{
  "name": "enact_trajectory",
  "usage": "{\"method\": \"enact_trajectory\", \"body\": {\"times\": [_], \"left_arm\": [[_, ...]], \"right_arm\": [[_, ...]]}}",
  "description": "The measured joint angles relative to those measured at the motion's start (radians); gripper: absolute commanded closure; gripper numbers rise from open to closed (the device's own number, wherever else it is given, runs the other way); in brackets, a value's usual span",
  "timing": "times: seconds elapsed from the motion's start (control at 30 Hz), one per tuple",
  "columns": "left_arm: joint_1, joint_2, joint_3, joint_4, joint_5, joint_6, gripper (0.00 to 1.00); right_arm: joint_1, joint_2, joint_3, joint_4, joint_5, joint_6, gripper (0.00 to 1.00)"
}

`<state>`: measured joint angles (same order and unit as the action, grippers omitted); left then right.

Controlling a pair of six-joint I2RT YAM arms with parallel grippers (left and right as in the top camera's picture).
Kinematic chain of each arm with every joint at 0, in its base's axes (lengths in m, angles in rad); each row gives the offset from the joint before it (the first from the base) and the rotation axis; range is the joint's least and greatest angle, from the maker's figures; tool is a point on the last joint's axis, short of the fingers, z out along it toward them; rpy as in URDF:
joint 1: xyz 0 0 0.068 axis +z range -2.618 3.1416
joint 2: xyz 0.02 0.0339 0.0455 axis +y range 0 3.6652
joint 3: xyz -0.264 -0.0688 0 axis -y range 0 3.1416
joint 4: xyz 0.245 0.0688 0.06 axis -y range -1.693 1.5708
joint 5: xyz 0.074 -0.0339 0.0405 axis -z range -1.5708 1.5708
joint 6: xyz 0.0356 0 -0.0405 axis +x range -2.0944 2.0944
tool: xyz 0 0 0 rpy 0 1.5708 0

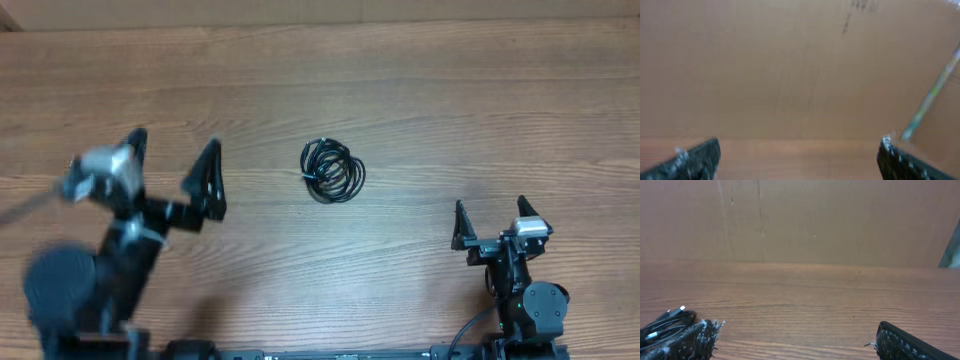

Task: Untangle cables
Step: 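Grasp the black cable bundle with the left gripper and lift it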

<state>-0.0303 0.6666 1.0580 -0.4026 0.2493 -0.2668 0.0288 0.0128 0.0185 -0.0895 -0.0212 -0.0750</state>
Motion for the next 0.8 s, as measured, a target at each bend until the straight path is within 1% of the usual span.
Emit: {"method": "enact_trajectory", "body": {"times": [0.1, 0.17, 0.23, 0.27, 0.33, 0.43, 0.53, 0.63, 0.7, 0.8], "left_arm": [[0.0, 0.212, 0.29, -0.356, 0.02, 0.049, 0.0], [0.0, 0.34, 0.455, -0.558, 0.032, 0.076, 0.0], [0.0, 0.45, 0.579, -0.697, 0.058, 0.092, 0.0], [0.0, 0.496, 0.62, -0.74, 0.084, 0.096, 0.0], [0.0, 0.581, 0.673, -0.8, 0.168, 0.107, 0.01], [-0.001, 0.681, 0.68, -0.834, 0.306, 0.114, 0.0], [-0.026, 0.785, 0.679, -0.875, 0.369, 0.113, 0.0], [-0.09, 0.893, 0.677, -0.937, 0.332, 0.091, 0.0], [-0.154, 0.97, 0.676, -0.961, 0.266, 0.079, 0.0], [-0.251, 1.07, 0.676, -0.958, 0.162, 0.071, 0.0]], "right_arm": [[0.0, 0.0, 0.0, 0.0, 0.0, 0.0, 0.0], [0.0, 0.0, 0.0, -0.001, 0.0, 0.0, 0.0], [0.0, 0.0, 0.0, 0.0, 0.0, 0.0, 0.0], [0.0, 0.0, 0.0, 0.0, 0.0, 0.0, 0.0], [0.0, 0.0, 0.0, 0.0, 0.0, 0.0, 0.0], [0.0, 0.0, 0.0, 0.0, 0.0, 0.0, 0.0], [0.0, 0.0, 0.0, 0.0, 0.0, 0.0, 0.0], [0.0, 0.0, 0.0, 0.0, 0.0, 0.0, 0.0], [0.0, 0.0, 0.0, 0.0, 0.0, 0.0, 0.0], [0.0, 0.0, 0.0, 0.0, 0.0, 0.0, 0.0]]}}
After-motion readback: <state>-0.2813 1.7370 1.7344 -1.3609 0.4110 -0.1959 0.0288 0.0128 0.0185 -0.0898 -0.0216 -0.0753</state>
